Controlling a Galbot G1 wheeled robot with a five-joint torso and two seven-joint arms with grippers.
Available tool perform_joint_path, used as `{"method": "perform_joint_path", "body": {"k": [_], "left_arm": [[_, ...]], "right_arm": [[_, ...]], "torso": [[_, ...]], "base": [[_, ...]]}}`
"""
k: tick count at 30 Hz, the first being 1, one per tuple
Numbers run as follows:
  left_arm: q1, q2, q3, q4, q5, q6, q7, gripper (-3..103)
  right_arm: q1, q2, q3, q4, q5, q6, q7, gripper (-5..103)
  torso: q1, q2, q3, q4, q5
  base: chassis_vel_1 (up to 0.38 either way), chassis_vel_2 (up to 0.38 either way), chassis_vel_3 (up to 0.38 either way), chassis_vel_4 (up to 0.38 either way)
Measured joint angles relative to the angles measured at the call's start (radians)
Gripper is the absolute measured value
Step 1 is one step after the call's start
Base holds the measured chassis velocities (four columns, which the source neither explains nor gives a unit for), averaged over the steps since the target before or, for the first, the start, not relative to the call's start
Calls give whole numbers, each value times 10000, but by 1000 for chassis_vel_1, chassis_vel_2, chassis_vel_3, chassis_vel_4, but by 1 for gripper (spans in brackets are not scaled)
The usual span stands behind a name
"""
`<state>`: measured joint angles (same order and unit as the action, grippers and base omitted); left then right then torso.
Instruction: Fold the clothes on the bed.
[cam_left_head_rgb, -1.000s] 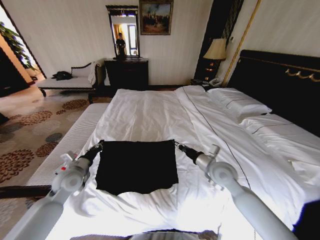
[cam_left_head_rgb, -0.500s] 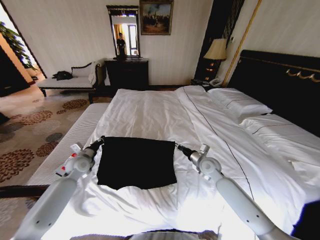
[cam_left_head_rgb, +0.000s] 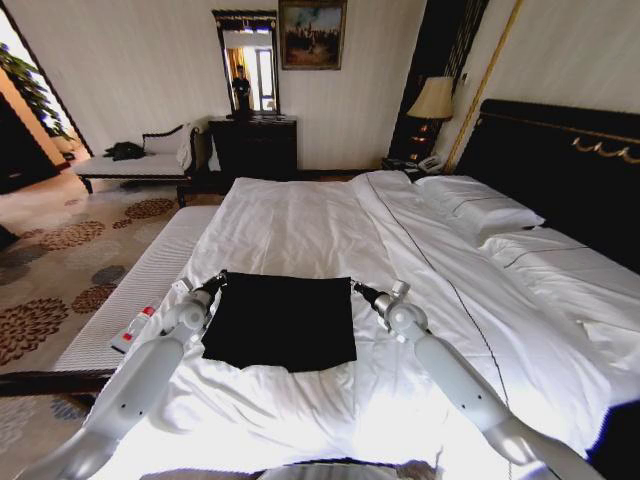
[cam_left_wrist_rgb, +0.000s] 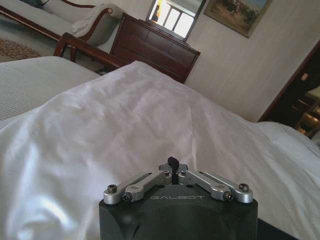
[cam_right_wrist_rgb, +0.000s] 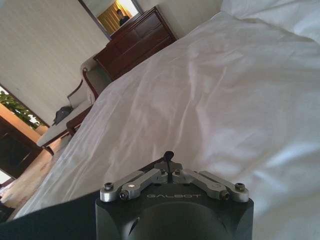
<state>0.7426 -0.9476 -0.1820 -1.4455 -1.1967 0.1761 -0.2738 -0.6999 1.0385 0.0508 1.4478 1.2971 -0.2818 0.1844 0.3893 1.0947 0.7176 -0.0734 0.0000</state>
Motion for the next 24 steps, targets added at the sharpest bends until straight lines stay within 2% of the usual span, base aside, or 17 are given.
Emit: {"method": "perform_joint_path", "body": {"k": [11,18,24], "left_arm": [[-547,-520,314,1167,301,-36,227,0],[-38,-635,163,817,595,-149,387,0],[416,-343,-135,61,499,-201,403,0]], "right_arm": [[481,360,-203,-889,-313,176,-237,0],[-54,372,-105,-557,-582,367,-267,0],[-785,152,72,125,-884,457,-333,0]], "torso": [[0,0,-1,1,-1],[0,1,-2,0,0],[-2,2,-2,-1,0]], "base": [[0,0,0,0],[0,0,0,0],[0,0,0,0]]}}
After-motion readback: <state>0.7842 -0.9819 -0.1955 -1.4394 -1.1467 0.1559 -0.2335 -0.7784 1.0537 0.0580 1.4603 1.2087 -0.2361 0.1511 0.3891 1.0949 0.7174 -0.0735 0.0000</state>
